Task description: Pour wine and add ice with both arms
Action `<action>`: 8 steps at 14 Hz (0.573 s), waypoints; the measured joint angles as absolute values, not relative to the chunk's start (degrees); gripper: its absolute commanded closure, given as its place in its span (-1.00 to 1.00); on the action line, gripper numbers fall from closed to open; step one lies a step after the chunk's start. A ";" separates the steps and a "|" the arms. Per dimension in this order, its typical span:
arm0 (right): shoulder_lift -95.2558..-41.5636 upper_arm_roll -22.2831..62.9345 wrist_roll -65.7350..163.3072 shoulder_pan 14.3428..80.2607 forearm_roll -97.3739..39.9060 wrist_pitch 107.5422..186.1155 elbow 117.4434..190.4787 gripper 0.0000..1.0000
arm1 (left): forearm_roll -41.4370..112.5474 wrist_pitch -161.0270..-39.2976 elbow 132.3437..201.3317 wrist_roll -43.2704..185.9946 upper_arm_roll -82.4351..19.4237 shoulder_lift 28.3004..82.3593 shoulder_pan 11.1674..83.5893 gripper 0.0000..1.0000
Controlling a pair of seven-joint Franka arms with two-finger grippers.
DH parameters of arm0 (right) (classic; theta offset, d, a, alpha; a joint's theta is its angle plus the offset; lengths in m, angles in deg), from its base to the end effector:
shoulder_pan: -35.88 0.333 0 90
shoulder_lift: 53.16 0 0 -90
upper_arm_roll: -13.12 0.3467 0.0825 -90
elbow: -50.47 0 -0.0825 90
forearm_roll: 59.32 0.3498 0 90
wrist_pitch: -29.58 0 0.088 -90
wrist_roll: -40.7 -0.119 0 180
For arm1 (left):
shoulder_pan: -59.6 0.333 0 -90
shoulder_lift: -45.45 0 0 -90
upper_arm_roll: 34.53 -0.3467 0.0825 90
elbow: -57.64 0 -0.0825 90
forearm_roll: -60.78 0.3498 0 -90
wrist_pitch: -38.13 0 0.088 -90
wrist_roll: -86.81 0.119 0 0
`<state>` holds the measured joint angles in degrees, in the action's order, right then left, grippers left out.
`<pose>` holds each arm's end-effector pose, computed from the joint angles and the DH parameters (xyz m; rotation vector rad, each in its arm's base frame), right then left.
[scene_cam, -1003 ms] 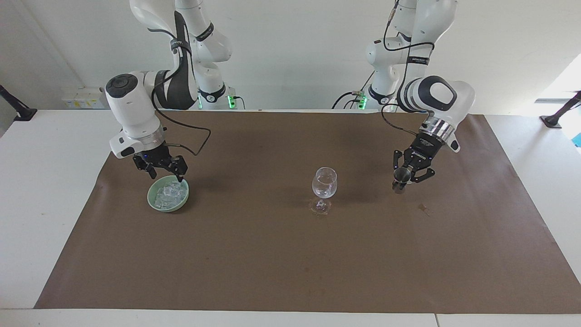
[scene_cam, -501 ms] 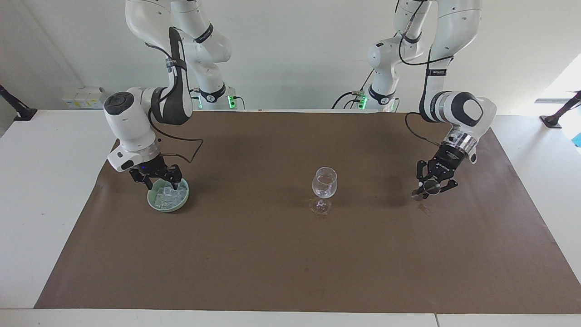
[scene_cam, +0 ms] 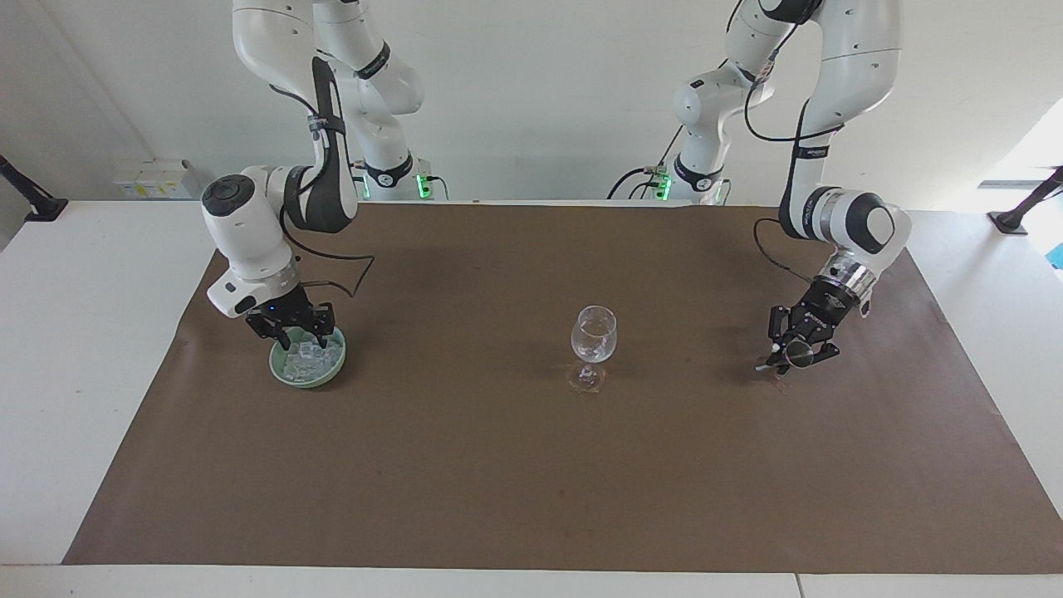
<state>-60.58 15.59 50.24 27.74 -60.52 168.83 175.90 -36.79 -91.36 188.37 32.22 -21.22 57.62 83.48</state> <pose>0.5371 -0.0540 0.3803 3.1106 0.1276 0.1709 0.5185 0.0625 0.3182 0.6093 1.9654 -0.6927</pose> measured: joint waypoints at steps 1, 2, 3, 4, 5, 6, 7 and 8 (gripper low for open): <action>-60.58 15.58 50.33 27.74 -60.52 169.29 176.13 0.03 | -36.79 -91.07 188.24 32.98 -21.21 57.96 83.77 1.00; -60.58 15.58 50.37 27.74 -60.52 169.87 176.42 0.04 | -36.79 -90.82 188.13 33.56 -21.19 58.16 83.94 1.00; -60.58 15.56 50.38 27.73 -60.52 170.37 176.66 0.20 | -36.79 -90.68 188.09 34.08 -21.19 58.31 83.98 1.00; -60.58 15.54 50.39 27.73 -60.52 170.53 176.74 0.75 | -36.79 -90.63 188.08 34.63 -21.17 58.44 83.98 1.00; -60.58 15.54 50.39 27.73 -60.52 170.55 176.74 1.00 | -36.79 -90.59 188.08 35.11 -21.16 58.53 83.98 1.00; -60.58 15.55 50.39 27.73 -60.52 170.55 176.74 1.00 | -36.79 -90.56 188.08 35.39 -21.12 58.62 83.98 1.00; -60.49 15.58 50.39 27.75 -60.52 170.55 176.70 1.00 | -36.79 -90.54 188.07 35.82 -21.05 58.77 83.97 1.00; -60.15 15.68 50.39 27.84 -60.52 170.45 176.57 1.00 | -36.79 -90.54 188.06 36.29 -21.03 59.02 83.98 1.00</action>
